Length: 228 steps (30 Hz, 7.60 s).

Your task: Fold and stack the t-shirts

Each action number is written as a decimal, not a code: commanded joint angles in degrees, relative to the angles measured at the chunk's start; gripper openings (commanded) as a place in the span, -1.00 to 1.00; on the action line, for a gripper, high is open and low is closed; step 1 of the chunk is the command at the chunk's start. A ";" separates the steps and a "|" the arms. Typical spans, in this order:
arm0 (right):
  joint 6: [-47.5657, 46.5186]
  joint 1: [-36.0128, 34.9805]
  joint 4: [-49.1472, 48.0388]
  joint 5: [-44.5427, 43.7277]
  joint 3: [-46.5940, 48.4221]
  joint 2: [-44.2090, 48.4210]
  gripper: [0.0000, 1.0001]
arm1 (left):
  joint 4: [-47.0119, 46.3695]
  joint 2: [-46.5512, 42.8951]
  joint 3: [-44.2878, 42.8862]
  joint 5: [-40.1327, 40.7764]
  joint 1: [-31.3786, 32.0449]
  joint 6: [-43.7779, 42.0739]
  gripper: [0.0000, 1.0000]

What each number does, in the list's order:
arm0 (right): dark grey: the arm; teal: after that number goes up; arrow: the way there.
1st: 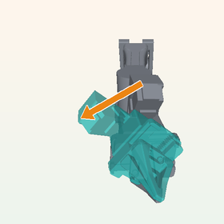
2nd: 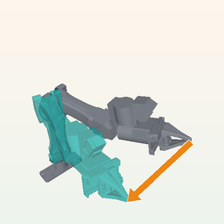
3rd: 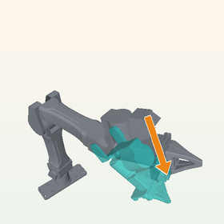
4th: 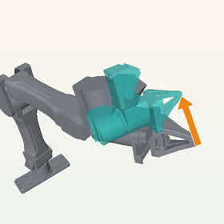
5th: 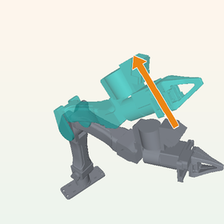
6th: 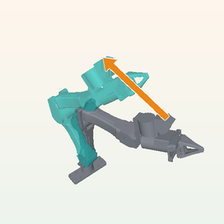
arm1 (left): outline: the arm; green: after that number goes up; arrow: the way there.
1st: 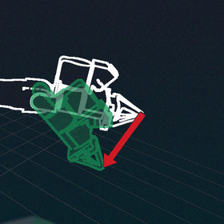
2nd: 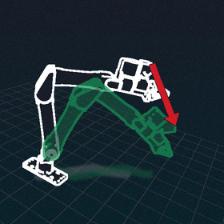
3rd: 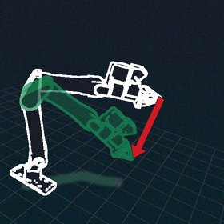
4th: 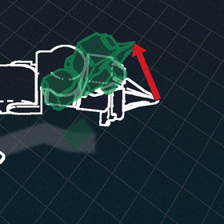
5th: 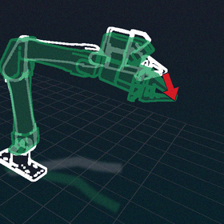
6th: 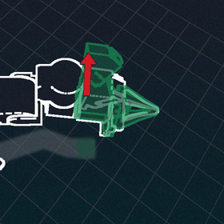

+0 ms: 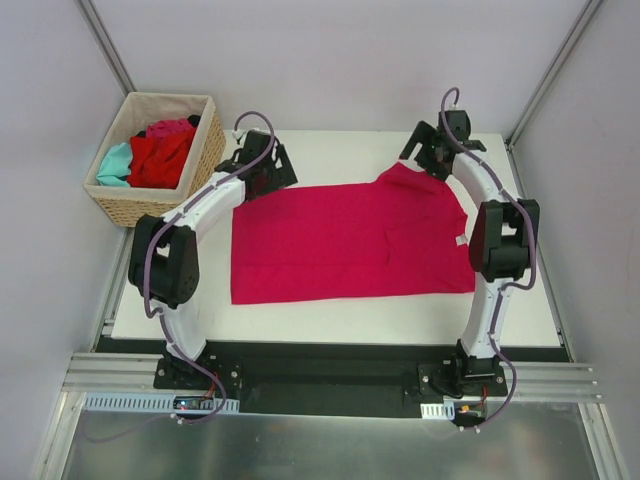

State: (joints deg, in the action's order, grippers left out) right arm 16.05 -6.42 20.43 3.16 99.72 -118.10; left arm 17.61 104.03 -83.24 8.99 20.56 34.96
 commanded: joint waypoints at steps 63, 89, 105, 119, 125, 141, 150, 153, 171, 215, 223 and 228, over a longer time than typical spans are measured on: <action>0.29 -7.12 -5.40 -7.38 -38.81 19.67 0.93 | -3.63 -25.61 36.74 -13.48 5.46 9.16 0.97; 1.08 -7.91 -5.31 -8.52 -42.06 21.42 0.93 | -3.36 -22.73 42.63 -7.32 6.07 8.54 0.98; 3.54 -11.78 -5.13 -11.59 -52.95 28.44 0.93 | -6.88 -24.57 52.83 -7.23 6.78 10.83 0.98; 6.00 -14.33 -3.90 -12.65 -61.40 37.32 0.93 | -1.61 -37.14 59.95 -6.62 10.64 16.63 0.99; 6.18 -14.50 -3.38 -12.91 -64.21 40.84 0.93 | 3.73 -41.71 61.18 -3.91 12.14 19.00 0.99; 6.88 -14.85 0.14 -13.18 -67.73 48.93 0.93 | 18.34 -52.17 60.13 2.08 13.54 24.80 0.98; 4.52 -15.29 3.39 -16.34 -59.66 51.66 0.93 | 18.61 -49.63 47.34 4.36 14.51 17.70 0.98; 3.12 -15.21 3.92 -17.74 -52.72 49.47 0.93 | 18.61 -46.21 37.68 6.73 14.51 12.69 0.98; -3.84 0.60 1.46 -14.59 -13.07 11.50 0.98 | 15.36 -32.31 18.29 8.42 3.36 3.10 0.98; 2.93 5.89 1.99 -14.76 -28.09 14.13 -0.28 | 12.19 -31.96 22.51 4.63 0.01 3.36 0.98; 3.37 6.15 1.02 -13.97 -27.92 12.11 -0.28 | 12.28 -31.78 22.60 4.89 -0.25 3.36 0.98; 3.54 6.24 0.84 -13.79 -27.56 11.58 -0.34 | 12.28 -31.26 22.33 4.72 -0.34 3.45 0.98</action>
State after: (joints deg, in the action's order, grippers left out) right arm 18.79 -0.60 22.09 -11.07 70.70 -106.08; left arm 30.28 73.06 -61.01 13.58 20.88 39.33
